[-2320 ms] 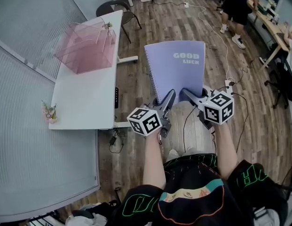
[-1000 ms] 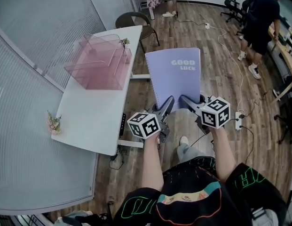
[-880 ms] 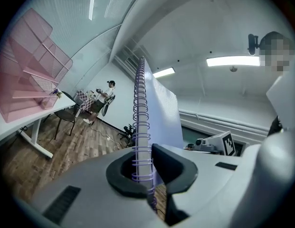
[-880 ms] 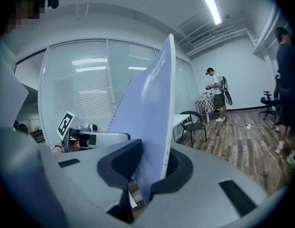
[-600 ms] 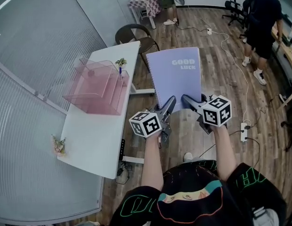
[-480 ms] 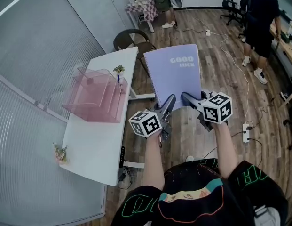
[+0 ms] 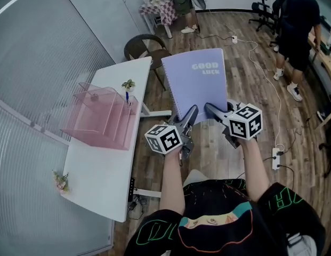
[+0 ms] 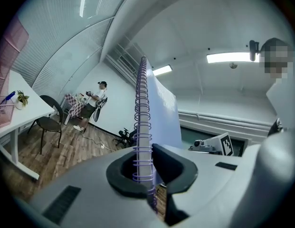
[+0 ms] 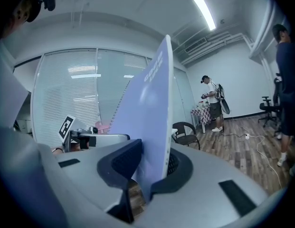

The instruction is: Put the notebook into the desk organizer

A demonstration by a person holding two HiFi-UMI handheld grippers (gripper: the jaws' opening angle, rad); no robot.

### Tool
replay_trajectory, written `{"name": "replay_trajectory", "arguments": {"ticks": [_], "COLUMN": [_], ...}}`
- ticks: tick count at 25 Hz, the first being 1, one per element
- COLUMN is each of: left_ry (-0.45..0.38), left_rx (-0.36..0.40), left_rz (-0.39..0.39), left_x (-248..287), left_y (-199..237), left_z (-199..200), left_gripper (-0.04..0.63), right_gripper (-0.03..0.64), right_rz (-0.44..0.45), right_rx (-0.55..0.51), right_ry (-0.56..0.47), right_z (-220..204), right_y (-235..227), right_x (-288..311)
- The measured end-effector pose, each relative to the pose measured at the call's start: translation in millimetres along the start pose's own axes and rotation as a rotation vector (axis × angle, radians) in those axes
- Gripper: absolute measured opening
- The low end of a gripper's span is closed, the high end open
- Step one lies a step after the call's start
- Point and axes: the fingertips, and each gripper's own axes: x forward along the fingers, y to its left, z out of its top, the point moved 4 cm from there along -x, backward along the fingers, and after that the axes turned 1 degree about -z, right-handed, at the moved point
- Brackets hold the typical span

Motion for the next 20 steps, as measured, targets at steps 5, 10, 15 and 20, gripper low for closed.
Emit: {"name": "replay_trajectory", "arguments": {"ticks": [5,10,15,20], "left_ry": [0.009,0.022,0.046,0.083], "left_rx": [-0.038,-0.083,-0.109,-0.148], "left_rz": [0.022,0.045,0.045,0.042], "left_x": [14.3,36.5,62.5,89.4], "left_y": [38.0,82.4,130.5,185.4], "left_z": [0.5,0.7,8.5,25.3], "left_gripper": [0.034,0.034,0.033,0.034], "right_gripper": [0.066,0.066,0.066,0.066], "right_rz": [0.002,-0.003,-0.022,-0.037], "right_rx": [0.019,0.052,0.092,0.13], "right_ry": [0.034,0.068,0.084,0.107], "right_z": [-6.2,-12.3,-13.9,-8.3], "right_y": [-23.6,-55.7,-91.2,-126.5], "right_x": [33.5,71.2,113.5,163.3]}}
